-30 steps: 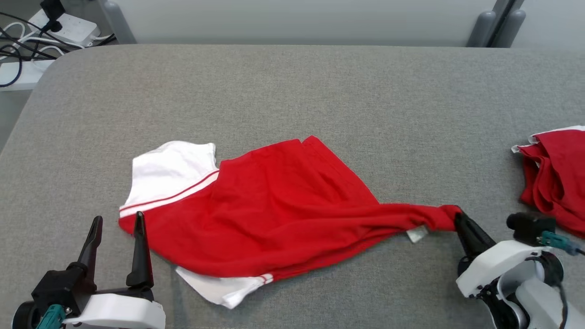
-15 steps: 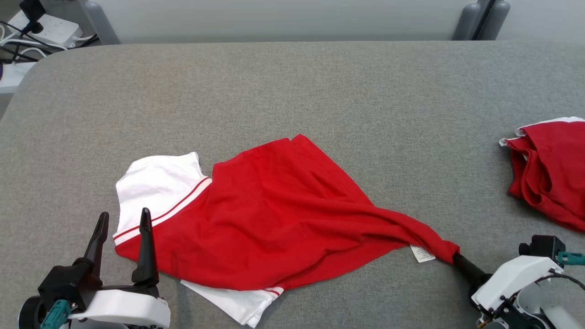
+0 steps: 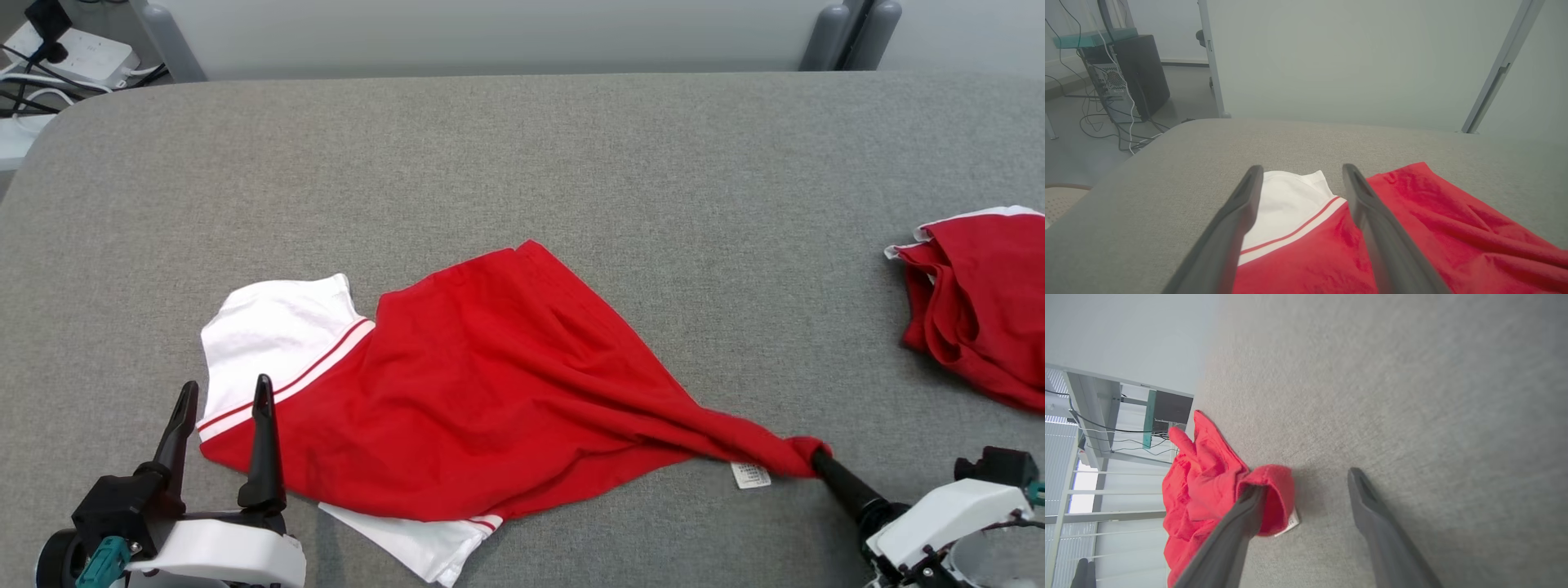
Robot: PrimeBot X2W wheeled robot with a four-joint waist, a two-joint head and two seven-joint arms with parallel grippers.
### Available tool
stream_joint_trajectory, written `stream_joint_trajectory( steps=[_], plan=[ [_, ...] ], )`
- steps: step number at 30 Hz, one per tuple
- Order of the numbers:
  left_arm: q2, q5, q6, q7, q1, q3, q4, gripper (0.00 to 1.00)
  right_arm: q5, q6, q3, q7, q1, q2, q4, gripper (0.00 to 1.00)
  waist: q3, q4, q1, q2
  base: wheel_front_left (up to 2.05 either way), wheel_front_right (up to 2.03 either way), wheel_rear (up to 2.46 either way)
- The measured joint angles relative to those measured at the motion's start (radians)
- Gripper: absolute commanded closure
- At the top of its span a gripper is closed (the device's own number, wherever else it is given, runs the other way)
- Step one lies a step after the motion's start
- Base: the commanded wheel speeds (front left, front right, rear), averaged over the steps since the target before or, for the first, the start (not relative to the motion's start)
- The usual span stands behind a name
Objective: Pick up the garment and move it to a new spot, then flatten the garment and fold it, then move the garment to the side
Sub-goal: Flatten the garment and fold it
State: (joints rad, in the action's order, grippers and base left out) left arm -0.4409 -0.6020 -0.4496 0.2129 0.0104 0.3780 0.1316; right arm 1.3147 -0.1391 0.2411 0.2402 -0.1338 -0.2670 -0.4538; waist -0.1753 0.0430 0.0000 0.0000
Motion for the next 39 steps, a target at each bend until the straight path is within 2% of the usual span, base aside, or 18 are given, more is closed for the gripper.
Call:
stream_joint_trajectory(
  steps=[3,6,10,15,20,21,22,27,31,39],
  plan=[
    [0.000,0.000,0.000,0.000,0.000,-0.001,-0.001,0.00,-0.018,0.002,-0.045,-0.046,0.004,-0.005,0.021,0.00,0.004,0.001,0.0000,0.0000,0.00,0.00,0.00],
    [-0.001,0.000,0.000,0.000,0.000,-0.003,-0.001,0.00,-0.035,0.009,-0.096,-0.083,0.035,-0.040,0.056,0.00,0.011,-0.001,0.0000,0.0000,0.00,0.00,0.00],
    [-0.009,0.000,-0.002,0.000,0.000,-0.004,0.005,0.00,-0.086,0.010,-0.151,-0.151,0.062,-0.066,0.164,0.00,0.021,-0.011,0.0000,0.0000,0.00,0.00,0.00],
    [-0.018,0.000,-0.006,0.000,0.000,-0.007,0.023,0.00,-0.285,0.013,-0.188,-0.303,0.060,-0.106,0.325,0.00,0.038,-0.022,0.0000,0.0000,0.00,0.00,0.00],
    [-0.035,0.004,-0.015,0.000,0.000,-0.014,0.039,0.00,-0.597,0.013,-0.189,-0.430,0.037,-0.118,0.395,0.00,0.065,-0.023,-0.0001,0.0000,0.00,0.00,0.00],
    [-0.040,0.004,-0.018,0.000,0.001,-0.017,0.043,0.00,-0.647,0.013,-0.189,-0.446,0.028,-0.113,0.406,0.00,0.071,-0.022,0.0000,0.0000,0.00,0.00,0.00],
    [-0.048,0.005,-0.018,0.000,0.003,-0.023,0.050,0.00,-0.769,0.013,-0.187,-0.467,0.014,-0.106,0.420,0.00,0.085,-0.019,0.0000,0.0000,0.00,0.00,0.00],
    [-0.053,0.005,-0.033,0.000,0.047,-0.022,0.061,0.00,-1.005,0.013,-0.178,-0.488,0.024,-0.077,0.436,0.00,0.123,-0.007,0.0000,0.0000,0.00,0.00,0.00],
    [-0.048,0.004,-0.049,0.000,0.116,-0.014,0.065,0.00,-1.099,0.012,-0.199,-0.489,0.097,-0.032,0.435,0.00,0.158,0.011,0.0000,0.0000,0.00,0.00,0.00],
    [-0.048,0.000,-0.035,0.005,0.170,-0.001,0.046,0.00,-1.138,0.012,-0.239,-0.489,0.208,0.017,0.406,0.00,0.199,0.034,0.0000,0.0000,0.00,0.00,0.00]
  ],
)
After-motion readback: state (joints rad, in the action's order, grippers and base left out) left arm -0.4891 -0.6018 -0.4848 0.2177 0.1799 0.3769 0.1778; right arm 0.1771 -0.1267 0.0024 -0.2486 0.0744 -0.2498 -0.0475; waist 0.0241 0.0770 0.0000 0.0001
